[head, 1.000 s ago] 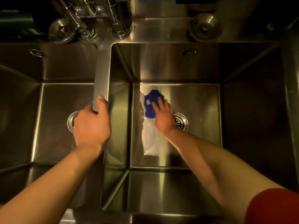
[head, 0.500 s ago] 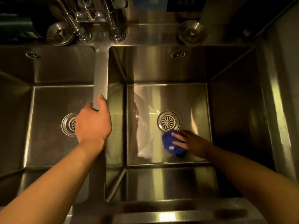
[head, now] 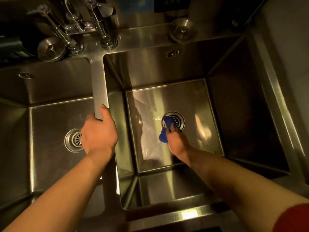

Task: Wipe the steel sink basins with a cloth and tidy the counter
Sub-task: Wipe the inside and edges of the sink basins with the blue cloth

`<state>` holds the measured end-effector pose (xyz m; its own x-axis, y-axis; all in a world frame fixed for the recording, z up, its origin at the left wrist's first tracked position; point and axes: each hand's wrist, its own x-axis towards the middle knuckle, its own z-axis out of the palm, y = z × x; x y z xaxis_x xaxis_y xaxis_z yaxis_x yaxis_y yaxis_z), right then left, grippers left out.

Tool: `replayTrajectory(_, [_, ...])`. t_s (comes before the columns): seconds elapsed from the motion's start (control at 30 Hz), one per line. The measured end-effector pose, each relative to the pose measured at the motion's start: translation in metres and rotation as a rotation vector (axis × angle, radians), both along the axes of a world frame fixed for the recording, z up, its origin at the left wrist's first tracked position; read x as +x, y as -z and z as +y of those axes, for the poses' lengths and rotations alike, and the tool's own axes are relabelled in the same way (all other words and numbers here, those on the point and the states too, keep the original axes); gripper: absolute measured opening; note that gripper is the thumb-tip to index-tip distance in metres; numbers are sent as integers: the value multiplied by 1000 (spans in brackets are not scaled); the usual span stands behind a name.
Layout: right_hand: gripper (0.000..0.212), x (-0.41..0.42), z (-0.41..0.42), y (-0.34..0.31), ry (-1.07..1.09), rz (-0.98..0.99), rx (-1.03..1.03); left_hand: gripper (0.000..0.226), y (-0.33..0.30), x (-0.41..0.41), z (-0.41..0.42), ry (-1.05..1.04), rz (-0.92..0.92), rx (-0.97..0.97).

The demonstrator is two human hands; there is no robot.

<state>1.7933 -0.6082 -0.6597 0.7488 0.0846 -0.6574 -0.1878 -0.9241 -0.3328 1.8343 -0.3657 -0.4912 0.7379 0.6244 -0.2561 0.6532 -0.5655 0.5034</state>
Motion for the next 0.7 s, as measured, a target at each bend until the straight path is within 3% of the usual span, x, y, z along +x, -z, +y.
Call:
replayTrajectory(0.17, [39,5,29,-12,281,27,52,71,-1,0,1,12,9,26])
replayTrajectory(0.37, [31,-17,39,-38,201,184,95,75,-3,-1,0,10,30,20])
replayTrajectory(0.7, [42,-57,20,-136,127,50,117,58,-23,-3,-4,-41,-63,-119])
